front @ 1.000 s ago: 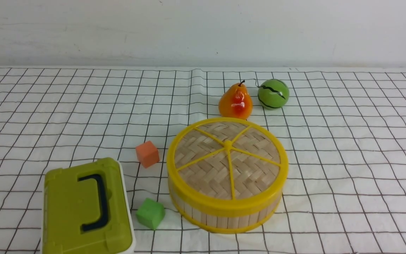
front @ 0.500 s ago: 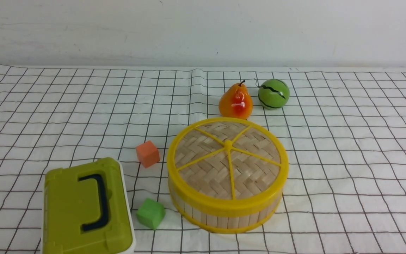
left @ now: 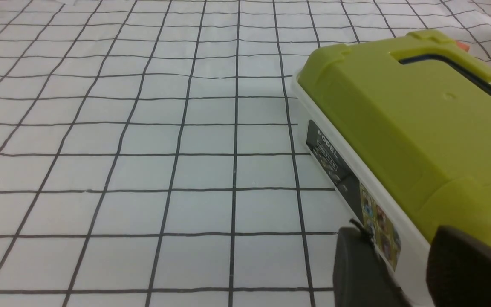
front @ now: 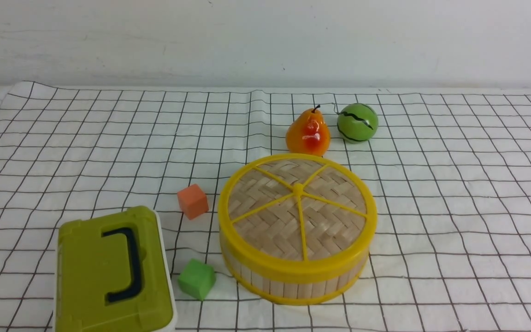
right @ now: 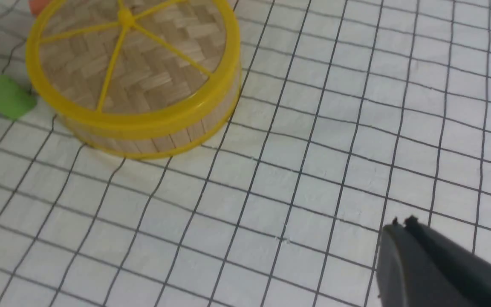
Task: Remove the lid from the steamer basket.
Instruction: Use the right arm to lift the lid of the steamer
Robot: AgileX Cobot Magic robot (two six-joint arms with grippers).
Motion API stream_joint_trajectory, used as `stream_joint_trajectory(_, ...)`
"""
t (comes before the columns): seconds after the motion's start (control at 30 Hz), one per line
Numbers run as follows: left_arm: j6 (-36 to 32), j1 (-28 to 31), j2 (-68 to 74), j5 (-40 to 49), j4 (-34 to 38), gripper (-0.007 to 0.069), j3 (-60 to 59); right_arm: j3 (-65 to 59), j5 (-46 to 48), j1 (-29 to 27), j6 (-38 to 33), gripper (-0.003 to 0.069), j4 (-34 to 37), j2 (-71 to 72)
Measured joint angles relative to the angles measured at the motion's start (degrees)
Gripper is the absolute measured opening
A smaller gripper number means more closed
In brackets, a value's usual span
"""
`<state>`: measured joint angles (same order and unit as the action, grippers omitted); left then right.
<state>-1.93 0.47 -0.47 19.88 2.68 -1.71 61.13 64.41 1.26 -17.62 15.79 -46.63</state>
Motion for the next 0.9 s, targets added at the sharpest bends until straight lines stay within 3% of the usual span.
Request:
stream_joint_trajectory(0.27, 0.00, 0.00, 0.00, 0.00, 0.00, 0.0239, 0.00, 19.41, 7.06, 15.66, -0.64, -0.0018, -7.94, -25.83)
stream_joint_trajectory(0.5, 0.00, 0.00, 0.00, 0.00, 0.00, 0.0239, 0.00, 32.10, 7.06, 21.26, 0.86, -0.0003, -7.45, -42.59)
stream_joint_trajectory(0.7, 0.00, 0.00, 0.00, 0.00, 0.00, 0.0239, 0.00, 42.14, 7.02, 23.73, 1.94, 0.0119, -6.55, -56.10)
stream_joint_trajectory(0.77, 0.00, 0.00, 0.00, 0.00, 0.00, 0.0239, 0.00, 45.72, 6.96, 25.12, 1.94, 0.0244, -6.55, -61.19)
stream_joint_trajectory(0.8, 0.00, 0.00, 0.00, 0.00, 0.00, 0.0239, 0.00, 46.90, 6.90, 25.64, 2.01, 0.0290, -6.55, -62.79)
stream_joint_trajectory(0.83, 0.00, 0.00, 0.00, 0.00, 0.00, 0.0239, 0.00, 47.12, 6.90, 25.73, 2.01, 0.0290, -6.55, -62.79)
stream_joint_trajectory(0.9, 0.00, 0.00, 0.00, 0.00, 0.00, 0.0239, 0.00, 49.59, 6.85, 26.98, 2.01, 0.0398, -6.35, -66.73)
